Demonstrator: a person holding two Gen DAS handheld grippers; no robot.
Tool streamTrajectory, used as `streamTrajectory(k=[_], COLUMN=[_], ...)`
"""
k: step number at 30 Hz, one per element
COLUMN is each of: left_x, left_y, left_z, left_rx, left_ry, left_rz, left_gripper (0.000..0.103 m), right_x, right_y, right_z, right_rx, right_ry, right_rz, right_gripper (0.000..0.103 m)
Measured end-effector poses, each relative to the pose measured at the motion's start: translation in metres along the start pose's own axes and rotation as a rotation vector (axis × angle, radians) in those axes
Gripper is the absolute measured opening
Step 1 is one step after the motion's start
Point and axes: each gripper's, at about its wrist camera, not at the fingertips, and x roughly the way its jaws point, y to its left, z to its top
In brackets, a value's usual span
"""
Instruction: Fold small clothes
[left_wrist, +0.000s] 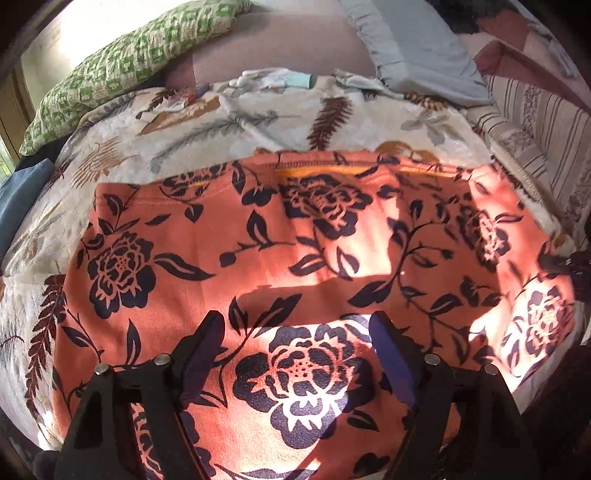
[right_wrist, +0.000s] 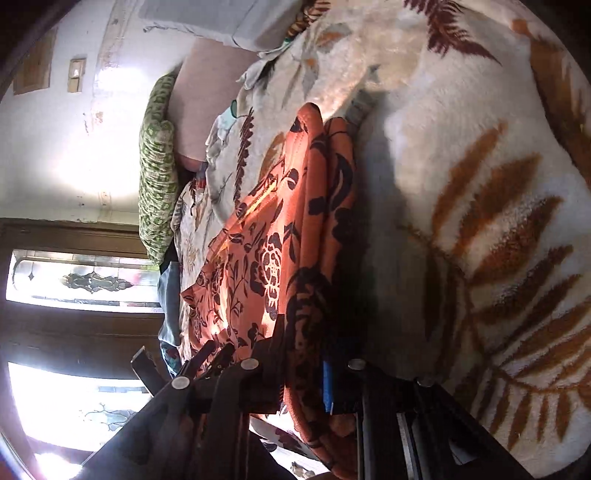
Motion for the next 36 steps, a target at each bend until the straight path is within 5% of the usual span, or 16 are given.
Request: streamTrajectory(k=[2, 4, 5, 8, 12, 17, 21, 26, 30, 32, 34, 36], left_x=[-0.010, 0.007, 0.029, 0.035, 0.031, -0.011, -0.079, -0.142, -0.164, -0.163, -0.161, -0.161], left_y=[0.003, 0.007, 0.008, 0.003, 0.009, 0.045, 0.103, 0.188, 0.238, 0.255, 0.261, 0.258], left_z=[0.000, -0.005, -0.009, -0.013, -0.010, -0.008, -0.016, -0.051, -0.086, -0.098, -0.106, -0.108], left_rx=[0.004, 0.008, 0.033, 0.079, 0.053, -0.125, -0.266, -0.423, -0.531, -0.581, -0.609, -0.592], left_ry=[-0.046, 0.020, 0.113, 0.064, 0.072, -0.011, -0.174, -0.275, -0.286, -0.266, -0.241, -0.250], left_rz=[0.023, 0.040, 0.061, 0.085, 0.053, -0.063, -0.032, 0.067, 0.144, 0.156, 0.153, 0.145], left_gripper=[0.081, 0.082, 0.083, 0.086, 0.085, 0.075, 0.075, 0.075, 0.075, 0.075, 0.075, 0.075], right_x=[0.008, 0.019, 0.021, 0.024, 0.027, 0.009, 0.021, 0.092, 0.186, 0.242, 0.295, 0.307], right_y=[-0.003, -0.015, -0.022, -0.027, -0.002, 0.088, 0.175, 0.265, 0.297, 0.289, 0.268, 0.259], right_z=[0.001, 0.004, 0.005, 0.007, 0.004, -0.011, -0.031, -0.068, -0.100, -0.114, -0.130, -0.141], right_rx=[-0.002, 0.029, 0.053, 0.084, 0.021, -0.114, -0.211, -0.263, -0.239, -0.165, -0.110, -0.084], right_ry=[0.025, 0.060, 0.059, 0.050, 0.064, -0.013, -0.010, 0.076, 0.178, 0.230, 0.314, 0.300], right_rz=[-0.071, -0.115, -0.122, -0.060, -0.101, -0.011, 0.068, 0.149, 0.123, 0.084, 0.036, 0.069], right_gripper=[0.016, 0.022, 0.024, 0.033, 0.020, 0.018, 0.018, 0.018, 0.019, 0.025, 0.066, 0.069])
